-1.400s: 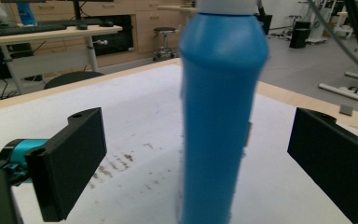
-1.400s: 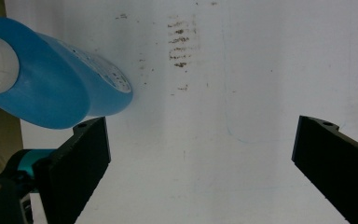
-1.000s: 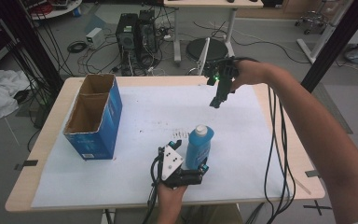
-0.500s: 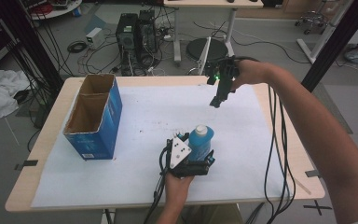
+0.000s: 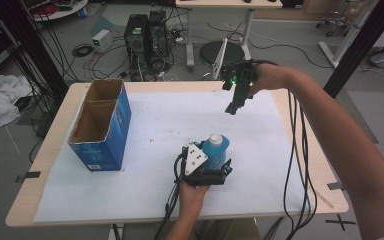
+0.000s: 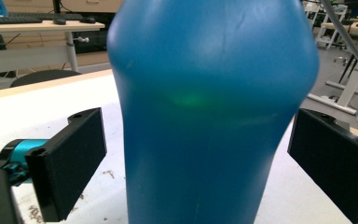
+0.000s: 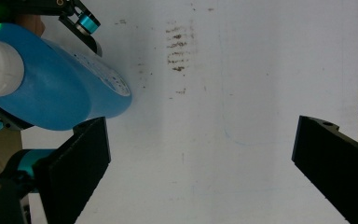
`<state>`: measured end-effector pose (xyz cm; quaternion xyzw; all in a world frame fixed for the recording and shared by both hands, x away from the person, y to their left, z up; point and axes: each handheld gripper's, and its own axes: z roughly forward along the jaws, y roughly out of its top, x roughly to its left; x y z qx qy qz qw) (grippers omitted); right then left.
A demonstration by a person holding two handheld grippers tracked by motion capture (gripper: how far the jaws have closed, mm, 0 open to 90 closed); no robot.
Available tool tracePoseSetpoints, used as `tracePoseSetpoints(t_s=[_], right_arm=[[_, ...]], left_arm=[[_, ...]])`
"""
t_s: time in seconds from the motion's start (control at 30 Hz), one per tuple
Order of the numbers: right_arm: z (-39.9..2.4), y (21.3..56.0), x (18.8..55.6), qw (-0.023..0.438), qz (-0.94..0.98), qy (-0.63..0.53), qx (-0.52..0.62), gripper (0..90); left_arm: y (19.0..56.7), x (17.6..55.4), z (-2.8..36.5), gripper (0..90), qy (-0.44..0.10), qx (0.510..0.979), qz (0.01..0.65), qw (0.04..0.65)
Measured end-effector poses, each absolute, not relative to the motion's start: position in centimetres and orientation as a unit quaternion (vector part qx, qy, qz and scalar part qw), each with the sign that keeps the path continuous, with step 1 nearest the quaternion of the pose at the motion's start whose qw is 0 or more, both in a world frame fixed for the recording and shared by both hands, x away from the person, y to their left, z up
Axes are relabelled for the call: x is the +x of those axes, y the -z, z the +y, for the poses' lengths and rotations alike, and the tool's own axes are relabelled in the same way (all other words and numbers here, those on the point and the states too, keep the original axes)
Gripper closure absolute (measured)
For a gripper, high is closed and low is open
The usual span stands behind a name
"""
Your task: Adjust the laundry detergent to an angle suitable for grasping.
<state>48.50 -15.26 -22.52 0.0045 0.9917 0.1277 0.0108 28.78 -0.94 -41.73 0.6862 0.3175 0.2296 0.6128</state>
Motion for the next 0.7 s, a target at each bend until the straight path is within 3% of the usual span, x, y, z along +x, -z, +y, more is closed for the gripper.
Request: tracePoseSetpoints(t_s=[0.33, 0.7], right_arm=[[-15.18, 22.43, 48.52, 0.010, 0.991, -0.132, 0.004, 3.2], [-15.21, 22.38, 48.56, 0.010, 0.991, -0.134, 0.004, 3.2]], left_arm=[[42.13, 29.00, -0.79, 4.3, -0.229, 0.685, 0.323, 0.611], [42.46, 29.12, -0.69, 17.4, -0.226, 0.688, 0.312, 0.615]])
